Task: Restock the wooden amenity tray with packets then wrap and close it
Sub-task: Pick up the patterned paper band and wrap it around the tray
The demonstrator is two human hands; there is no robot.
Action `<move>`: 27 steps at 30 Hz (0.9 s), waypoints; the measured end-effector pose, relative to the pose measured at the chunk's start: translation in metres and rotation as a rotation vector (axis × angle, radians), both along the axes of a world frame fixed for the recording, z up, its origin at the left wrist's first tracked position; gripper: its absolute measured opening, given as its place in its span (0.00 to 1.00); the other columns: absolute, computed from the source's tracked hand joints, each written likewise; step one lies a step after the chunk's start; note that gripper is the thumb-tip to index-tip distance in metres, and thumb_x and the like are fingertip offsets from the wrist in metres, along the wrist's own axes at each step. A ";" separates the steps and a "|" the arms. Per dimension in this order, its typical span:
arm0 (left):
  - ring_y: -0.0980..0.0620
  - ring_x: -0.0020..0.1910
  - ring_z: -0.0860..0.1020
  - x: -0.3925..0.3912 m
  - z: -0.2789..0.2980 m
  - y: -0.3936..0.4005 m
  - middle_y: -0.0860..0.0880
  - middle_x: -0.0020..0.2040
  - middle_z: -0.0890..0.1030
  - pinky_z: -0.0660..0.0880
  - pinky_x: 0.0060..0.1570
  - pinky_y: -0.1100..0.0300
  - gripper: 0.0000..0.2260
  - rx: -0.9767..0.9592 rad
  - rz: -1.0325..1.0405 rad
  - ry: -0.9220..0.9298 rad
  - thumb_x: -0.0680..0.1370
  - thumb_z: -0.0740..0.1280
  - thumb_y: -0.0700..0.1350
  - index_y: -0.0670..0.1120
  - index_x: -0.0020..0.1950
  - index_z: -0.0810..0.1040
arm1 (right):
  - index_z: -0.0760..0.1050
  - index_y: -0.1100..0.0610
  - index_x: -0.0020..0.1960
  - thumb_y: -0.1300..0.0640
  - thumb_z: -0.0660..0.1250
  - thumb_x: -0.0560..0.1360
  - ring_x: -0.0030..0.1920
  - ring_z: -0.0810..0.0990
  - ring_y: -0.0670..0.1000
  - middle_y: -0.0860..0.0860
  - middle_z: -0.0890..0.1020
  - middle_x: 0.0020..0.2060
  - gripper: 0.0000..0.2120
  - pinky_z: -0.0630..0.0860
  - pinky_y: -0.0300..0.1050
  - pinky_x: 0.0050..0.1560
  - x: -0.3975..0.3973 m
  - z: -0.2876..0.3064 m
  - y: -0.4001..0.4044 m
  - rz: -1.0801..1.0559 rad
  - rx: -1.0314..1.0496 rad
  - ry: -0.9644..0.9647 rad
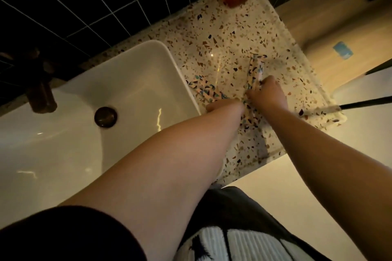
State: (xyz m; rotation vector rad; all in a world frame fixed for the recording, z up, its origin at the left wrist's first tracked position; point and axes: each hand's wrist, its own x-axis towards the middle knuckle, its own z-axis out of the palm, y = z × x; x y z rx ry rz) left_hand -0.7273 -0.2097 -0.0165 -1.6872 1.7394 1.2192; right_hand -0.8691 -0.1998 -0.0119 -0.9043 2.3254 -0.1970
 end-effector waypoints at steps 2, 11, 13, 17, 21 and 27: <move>0.45 0.68 0.74 0.001 -0.004 -0.004 0.43 0.71 0.73 0.75 0.60 0.55 0.25 0.126 -0.012 -0.029 0.84 0.58 0.53 0.41 0.77 0.66 | 0.68 0.60 0.63 0.50 0.68 0.74 0.55 0.79 0.60 0.58 0.78 0.56 0.22 0.78 0.56 0.52 -0.001 -0.002 -0.005 -0.037 -0.009 -0.035; 0.49 0.38 0.76 -0.027 0.026 -0.023 0.45 0.53 0.81 0.67 0.26 0.61 0.14 0.065 0.477 0.027 0.81 0.65 0.46 0.41 0.65 0.76 | 0.77 0.62 0.50 0.57 0.68 0.72 0.41 0.78 0.56 0.53 0.78 0.37 0.10 0.70 0.43 0.32 -0.006 0.013 0.009 -0.154 -0.076 -0.125; 0.46 0.46 0.80 -0.024 0.036 -0.021 0.45 0.60 0.80 0.71 0.31 0.61 0.18 0.058 0.569 0.127 0.81 0.64 0.47 0.41 0.69 0.74 | 0.77 0.60 0.49 0.55 0.69 0.73 0.35 0.74 0.51 0.49 0.75 0.34 0.09 0.67 0.41 0.29 -0.002 0.029 0.014 -0.161 -0.152 -0.106; 0.44 0.46 0.85 -0.010 0.070 -0.015 0.44 0.46 0.82 0.83 0.42 0.53 0.15 0.067 0.732 0.419 0.79 0.63 0.42 0.39 0.64 0.74 | 0.78 0.60 0.49 0.52 0.71 0.73 0.31 0.71 0.46 0.50 0.76 0.34 0.11 0.67 0.40 0.29 0.013 0.065 0.025 -0.180 -0.335 -0.105; 0.47 0.37 0.83 0.033 0.111 -0.002 0.41 0.47 0.80 0.79 0.31 0.57 0.08 0.038 0.800 0.724 0.80 0.62 0.38 0.46 0.57 0.68 | 0.79 0.62 0.48 0.50 0.73 0.73 0.33 0.74 0.51 0.53 0.77 0.34 0.15 0.76 0.51 0.35 0.046 0.109 0.035 -0.194 -0.493 -0.185; 0.47 0.41 0.83 0.141 0.156 0.026 0.43 0.48 0.82 0.81 0.41 0.50 0.13 -0.163 0.758 0.807 0.81 0.61 0.38 0.45 0.66 0.71 | 0.79 0.61 0.48 0.47 0.73 0.73 0.41 0.82 0.63 0.64 0.83 0.44 0.16 0.81 0.61 0.43 0.128 0.156 0.047 -0.096 -0.556 -0.373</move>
